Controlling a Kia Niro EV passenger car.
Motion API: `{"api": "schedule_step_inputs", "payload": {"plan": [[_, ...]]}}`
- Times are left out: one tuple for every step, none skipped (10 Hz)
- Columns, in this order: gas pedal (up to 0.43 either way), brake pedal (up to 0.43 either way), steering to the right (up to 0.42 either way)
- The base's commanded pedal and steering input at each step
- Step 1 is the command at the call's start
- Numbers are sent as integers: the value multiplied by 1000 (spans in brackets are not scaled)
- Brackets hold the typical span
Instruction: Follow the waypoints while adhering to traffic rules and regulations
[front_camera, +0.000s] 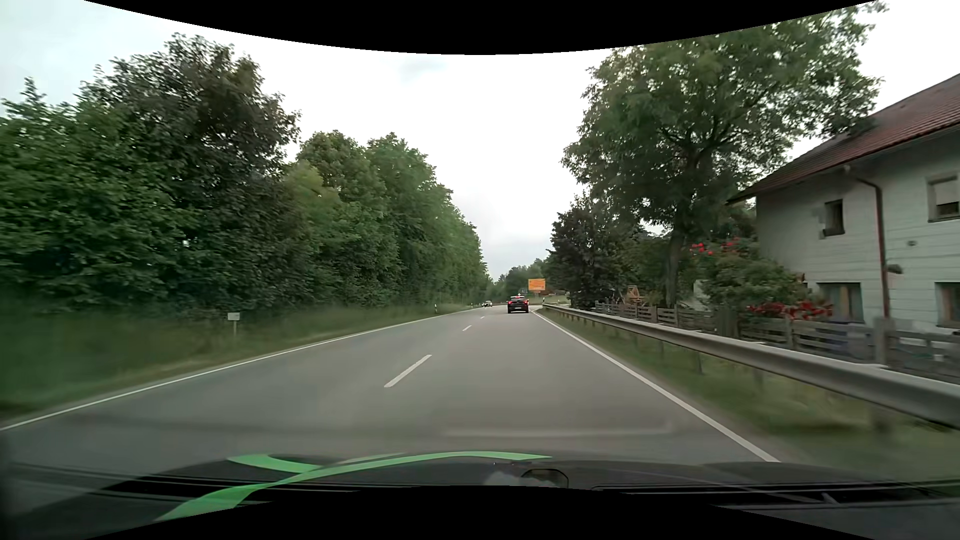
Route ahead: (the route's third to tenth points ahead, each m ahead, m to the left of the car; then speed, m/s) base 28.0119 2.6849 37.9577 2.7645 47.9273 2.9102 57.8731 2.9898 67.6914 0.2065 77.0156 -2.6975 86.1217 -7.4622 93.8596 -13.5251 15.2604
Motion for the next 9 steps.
{"api": "schedule_step_inputs", "payload": {"plan": [[0, 0, 1], [0, 0, 1], [0, 0, 1], [0, 0, 1], [0, 0, 1], [0, 0, 1], [0, 0, 2], [0, 0, 1], [0, 0, 2]]}}
